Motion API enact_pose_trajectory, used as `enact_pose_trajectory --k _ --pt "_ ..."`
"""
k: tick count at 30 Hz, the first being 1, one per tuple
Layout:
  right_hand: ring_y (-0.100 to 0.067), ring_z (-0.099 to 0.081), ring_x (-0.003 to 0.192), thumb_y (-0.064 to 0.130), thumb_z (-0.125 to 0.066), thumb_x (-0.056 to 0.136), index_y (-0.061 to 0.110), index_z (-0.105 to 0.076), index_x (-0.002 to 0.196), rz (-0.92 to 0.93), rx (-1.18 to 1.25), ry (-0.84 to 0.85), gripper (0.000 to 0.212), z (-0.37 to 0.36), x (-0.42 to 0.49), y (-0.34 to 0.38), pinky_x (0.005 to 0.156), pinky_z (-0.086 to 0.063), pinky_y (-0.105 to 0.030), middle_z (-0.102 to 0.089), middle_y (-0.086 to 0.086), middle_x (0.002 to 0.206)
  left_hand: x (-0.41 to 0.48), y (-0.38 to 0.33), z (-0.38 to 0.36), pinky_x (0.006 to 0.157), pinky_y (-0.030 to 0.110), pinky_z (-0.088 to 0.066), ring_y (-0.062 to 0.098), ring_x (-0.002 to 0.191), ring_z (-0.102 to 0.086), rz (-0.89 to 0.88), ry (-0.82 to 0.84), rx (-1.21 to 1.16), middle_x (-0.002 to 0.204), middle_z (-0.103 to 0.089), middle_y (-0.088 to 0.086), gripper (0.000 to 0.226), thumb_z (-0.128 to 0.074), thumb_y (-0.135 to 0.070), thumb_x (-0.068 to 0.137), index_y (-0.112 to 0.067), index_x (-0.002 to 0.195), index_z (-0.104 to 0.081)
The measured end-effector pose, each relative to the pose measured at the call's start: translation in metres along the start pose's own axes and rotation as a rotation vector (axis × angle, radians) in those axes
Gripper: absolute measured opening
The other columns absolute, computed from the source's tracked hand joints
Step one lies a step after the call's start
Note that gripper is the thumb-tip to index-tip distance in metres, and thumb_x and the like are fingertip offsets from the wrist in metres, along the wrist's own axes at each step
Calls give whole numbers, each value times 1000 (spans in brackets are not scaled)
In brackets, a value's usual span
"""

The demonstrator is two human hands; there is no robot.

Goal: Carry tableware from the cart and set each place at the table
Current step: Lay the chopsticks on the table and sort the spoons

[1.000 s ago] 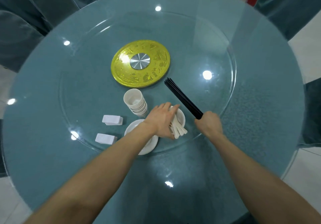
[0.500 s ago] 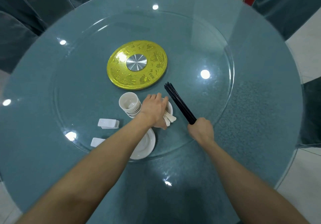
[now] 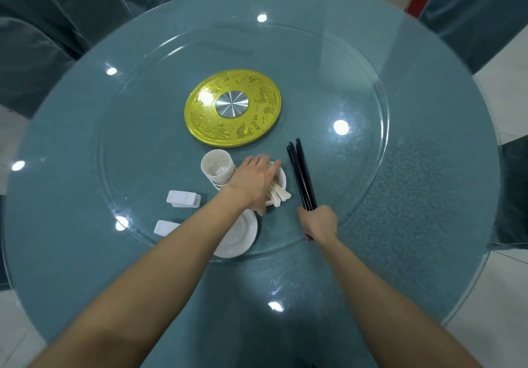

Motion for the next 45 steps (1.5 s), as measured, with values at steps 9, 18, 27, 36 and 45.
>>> enact_pose_trajectory --k 9,18,27,36,45 --pt "-35 -74 55 19 -63 93 -8 -67 91 -120 292 150 28 -42 -24 -2 61 -65 -52 -73 -18 63 -35 5 -4 117 43 -39 34 141 -47 -36 -194 -213 154 -46 12 95 -86 -16 66 -16 150 -42" --pt "-35 -72 50 44 -67 91 -2 -68 82 26 -64 132 46 -41 -21 11 60 -65 -50 -73 -17 67 -60 11 -5 117 47 -40 37 140 -47 -25 -240 -271 155 -46 17 89 -77 -3 70 -10 152 -46" --pt "-29 -75 56 56 -64 92 1 -71 82 95 -266 121 57 -40 -30 19 61 -66 -43 -73 -11 63 -71 1 -8 107 48 -47 34 126 -54 -35 -249 -278 138 -58 11 80 -73 -1 74 -11 150 -51" --pt "-24 -73 63 30 -67 78 6 -64 93 254 -485 38 28 -2 -32 49 64 -66 -41 -72 -4 70 -74 8 -13 97 40 -48 29 113 -58 31 -279 -318 119 -64 7 58 -66 -8 83 -16 140 -57" --pt "-24 -73 62 70 -74 76 12 -39 113 386 -354 -11 77 -6 -33 71 49 -60 -38 -64 -4 91 -82 17 -22 87 46 -56 24 111 -59 95 -247 -410 117 -65 0 44 -63 -12 84 -21 128 -58"
Point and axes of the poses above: each hand's wrist, its own x-axis towards the middle knuckle, its own z-axis out of the back of the hand, y = z × x, the point moved 5 cm from there along x, towards the middle knuckle
